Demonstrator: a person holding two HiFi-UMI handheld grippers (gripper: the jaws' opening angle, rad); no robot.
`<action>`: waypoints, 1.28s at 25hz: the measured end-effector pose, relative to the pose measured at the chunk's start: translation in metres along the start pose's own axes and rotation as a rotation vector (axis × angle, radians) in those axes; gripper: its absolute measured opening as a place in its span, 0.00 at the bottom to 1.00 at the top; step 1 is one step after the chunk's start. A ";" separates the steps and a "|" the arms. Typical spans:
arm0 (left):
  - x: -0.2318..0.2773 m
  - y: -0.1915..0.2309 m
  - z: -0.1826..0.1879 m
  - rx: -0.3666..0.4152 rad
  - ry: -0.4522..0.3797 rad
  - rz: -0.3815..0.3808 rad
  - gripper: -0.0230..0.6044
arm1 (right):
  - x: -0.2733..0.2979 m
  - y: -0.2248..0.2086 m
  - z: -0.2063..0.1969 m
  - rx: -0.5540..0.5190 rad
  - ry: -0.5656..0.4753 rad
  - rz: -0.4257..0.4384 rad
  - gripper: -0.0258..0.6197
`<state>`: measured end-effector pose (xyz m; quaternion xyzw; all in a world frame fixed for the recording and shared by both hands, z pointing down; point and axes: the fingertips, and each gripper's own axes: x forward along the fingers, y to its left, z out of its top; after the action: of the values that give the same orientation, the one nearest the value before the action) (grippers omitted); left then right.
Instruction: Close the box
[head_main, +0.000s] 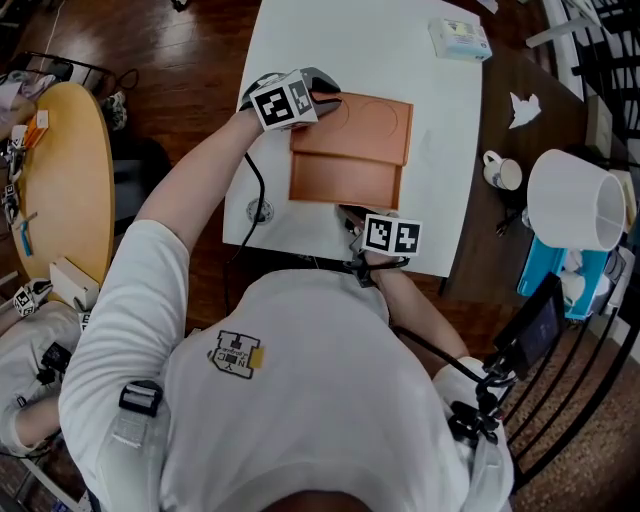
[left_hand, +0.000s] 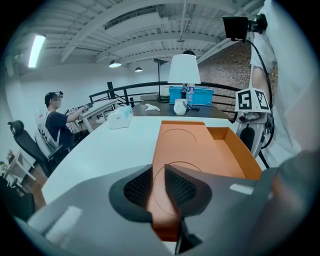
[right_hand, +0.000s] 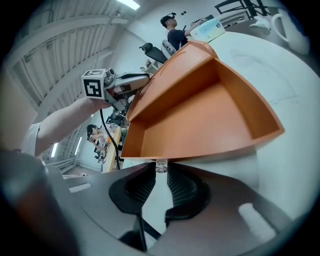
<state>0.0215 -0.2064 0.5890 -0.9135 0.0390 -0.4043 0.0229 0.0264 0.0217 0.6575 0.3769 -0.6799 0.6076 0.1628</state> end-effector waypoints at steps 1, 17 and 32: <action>0.000 0.001 0.000 -0.006 -0.004 -0.003 0.12 | 0.002 0.001 0.006 0.001 -0.017 0.000 0.15; -0.002 0.005 0.002 -0.008 -0.014 0.005 0.12 | 0.026 0.000 0.102 0.048 -0.134 0.036 0.15; -0.108 -0.158 -0.060 -0.552 -0.405 0.174 0.08 | -0.065 -0.008 -0.008 -0.307 -0.177 0.057 0.04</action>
<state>-0.0868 -0.0399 0.5611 -0.9401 0.2193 -0.1859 -0.1833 0.0732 0.0498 0.6204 0.3804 -0.7867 0.4653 0.1408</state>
